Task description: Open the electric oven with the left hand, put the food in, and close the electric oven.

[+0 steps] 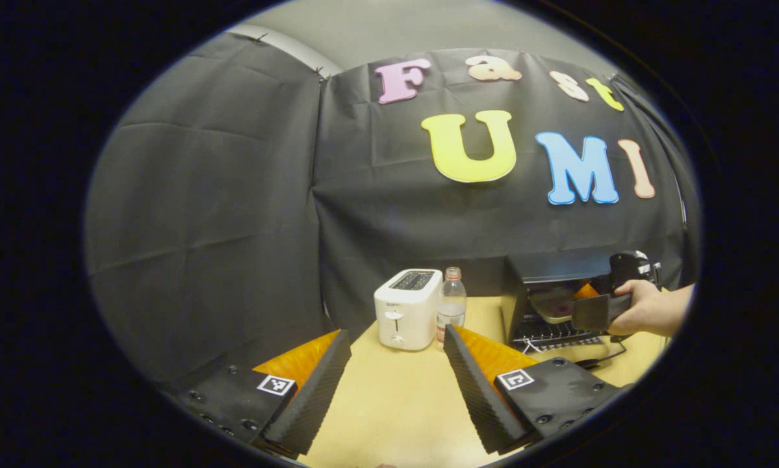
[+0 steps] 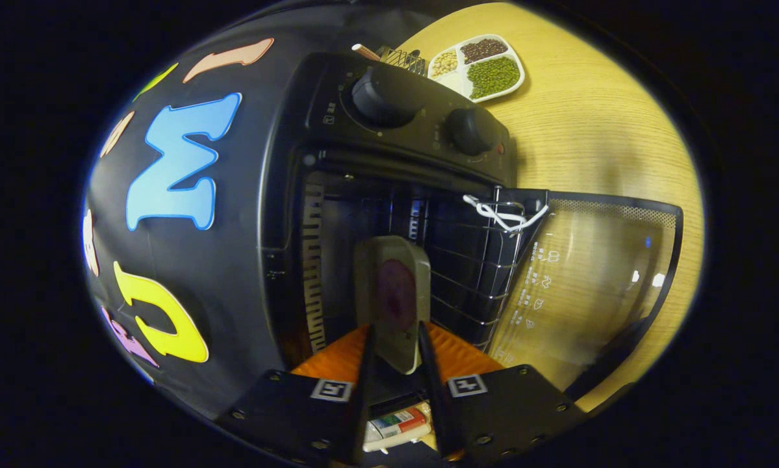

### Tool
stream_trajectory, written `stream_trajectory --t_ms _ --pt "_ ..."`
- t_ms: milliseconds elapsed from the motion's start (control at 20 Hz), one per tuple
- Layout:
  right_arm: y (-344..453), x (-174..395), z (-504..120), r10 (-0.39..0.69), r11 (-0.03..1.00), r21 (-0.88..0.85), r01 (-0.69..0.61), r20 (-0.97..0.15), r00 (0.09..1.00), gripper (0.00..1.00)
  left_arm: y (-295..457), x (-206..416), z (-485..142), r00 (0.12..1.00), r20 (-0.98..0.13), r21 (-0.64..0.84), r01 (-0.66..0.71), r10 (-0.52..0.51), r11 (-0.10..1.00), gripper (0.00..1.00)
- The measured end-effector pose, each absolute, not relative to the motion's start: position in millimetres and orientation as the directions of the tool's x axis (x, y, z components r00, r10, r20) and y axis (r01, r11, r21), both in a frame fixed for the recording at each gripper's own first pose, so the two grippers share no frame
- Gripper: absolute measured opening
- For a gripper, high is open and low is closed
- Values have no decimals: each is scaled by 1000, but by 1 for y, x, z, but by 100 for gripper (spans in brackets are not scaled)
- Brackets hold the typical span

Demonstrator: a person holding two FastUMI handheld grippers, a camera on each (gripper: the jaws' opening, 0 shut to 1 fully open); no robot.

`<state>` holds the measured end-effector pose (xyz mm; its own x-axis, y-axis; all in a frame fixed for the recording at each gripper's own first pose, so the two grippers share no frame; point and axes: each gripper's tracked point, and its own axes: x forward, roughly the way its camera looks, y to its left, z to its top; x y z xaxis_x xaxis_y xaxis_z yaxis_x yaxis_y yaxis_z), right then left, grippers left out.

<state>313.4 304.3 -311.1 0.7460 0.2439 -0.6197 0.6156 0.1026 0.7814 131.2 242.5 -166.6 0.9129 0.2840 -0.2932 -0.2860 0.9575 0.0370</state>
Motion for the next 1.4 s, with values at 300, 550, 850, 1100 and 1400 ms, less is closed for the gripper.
stream_trajectory --t_ms 300,550,850,1100,1400 --pt "302 281 -291 336 226 806 548 -592 732 97 197 162 -175 934 -302 -33 -209 189 977 97" --pt "275 247 -276 380 357 809 468 -583 718 97 139 180 -176 951 -302 -52 -87 67 995 100" --pt "215 214 -255 353 605 754 255 -542 763 97 72 178 -201 932 -355 -104 36 -71 994 100" --pt "149 196 -229 278 774 623 108 -489 827 97 22 169 -231 892 -424 -142 104 -155 984 98" --pt "95 168 -199 218 887 461 1 -422 880 97 -34 163 -272 825 -510 -173 179 -244 968 98"
